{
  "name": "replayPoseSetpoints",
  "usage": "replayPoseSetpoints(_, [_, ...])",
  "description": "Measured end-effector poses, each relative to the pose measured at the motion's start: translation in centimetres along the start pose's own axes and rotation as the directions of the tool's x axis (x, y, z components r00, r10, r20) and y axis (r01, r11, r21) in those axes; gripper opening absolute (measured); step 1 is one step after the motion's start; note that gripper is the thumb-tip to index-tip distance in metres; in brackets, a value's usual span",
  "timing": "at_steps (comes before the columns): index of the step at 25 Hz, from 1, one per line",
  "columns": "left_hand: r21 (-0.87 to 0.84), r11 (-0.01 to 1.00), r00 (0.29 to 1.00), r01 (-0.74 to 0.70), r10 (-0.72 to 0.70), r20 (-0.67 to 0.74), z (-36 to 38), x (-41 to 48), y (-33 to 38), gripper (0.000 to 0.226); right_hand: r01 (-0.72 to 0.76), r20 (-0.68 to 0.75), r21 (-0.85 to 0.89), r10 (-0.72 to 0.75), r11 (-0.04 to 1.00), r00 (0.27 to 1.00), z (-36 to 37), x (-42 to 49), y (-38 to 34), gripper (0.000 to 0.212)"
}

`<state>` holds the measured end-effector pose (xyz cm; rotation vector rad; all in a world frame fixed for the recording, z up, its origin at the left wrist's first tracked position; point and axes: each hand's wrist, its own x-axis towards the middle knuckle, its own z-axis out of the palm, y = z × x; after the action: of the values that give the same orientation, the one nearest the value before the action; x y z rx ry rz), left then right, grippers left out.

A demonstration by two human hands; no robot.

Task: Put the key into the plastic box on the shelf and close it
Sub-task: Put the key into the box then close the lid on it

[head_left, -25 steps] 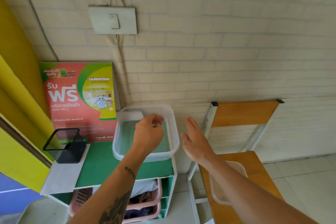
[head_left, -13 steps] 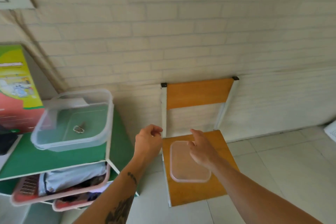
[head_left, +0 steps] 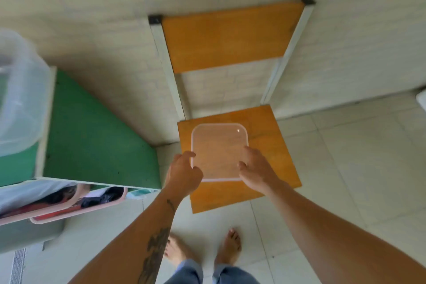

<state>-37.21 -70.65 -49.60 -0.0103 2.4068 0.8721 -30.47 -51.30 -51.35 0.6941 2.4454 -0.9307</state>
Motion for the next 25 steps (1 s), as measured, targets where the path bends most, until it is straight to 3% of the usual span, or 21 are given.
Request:
replayPoseSetpoints(6, [0.150, 0.987, 0.993, 0.062, -0.076, 0.090, 7.0, 7.0, -4.6, 0.079, -0.100, -0.011, 0.069, 0.101, 0.993, 0.995, 6.3, 6.3, 5.0, 0.061])
replayPoseSetpoints(14, [0.189, 0.982, 0.999, 0.019, -0.009, -0.054, 10.6, 8.2, -5.5, 0.072, -0.116, -0.187, 0.077, 0.129, 0.990, 0.974, 8.6, 8.9, 6.1, 0.053])
replayPoseSetpoints(20, [0.295, 0.954, 0.985, -0.046, 0.093, -0.146, 6.7, 3.0, -3.4, 0.064, -0.118, -0.239, 0.045, 0.125, 0.992, 0.963, 5.4, 3.7, 3.1, 0.051])
replayPoseSetpoints(25, [0.349, 0.929, 0.933, -0.122, 0.228, -0.279, -1.3, -4.5, 1.3, 0.062, 0.011, -0.318, -0.005, -0.012, 1.000, 0.948, -1.6, -3.6, -3.1, 0.052])
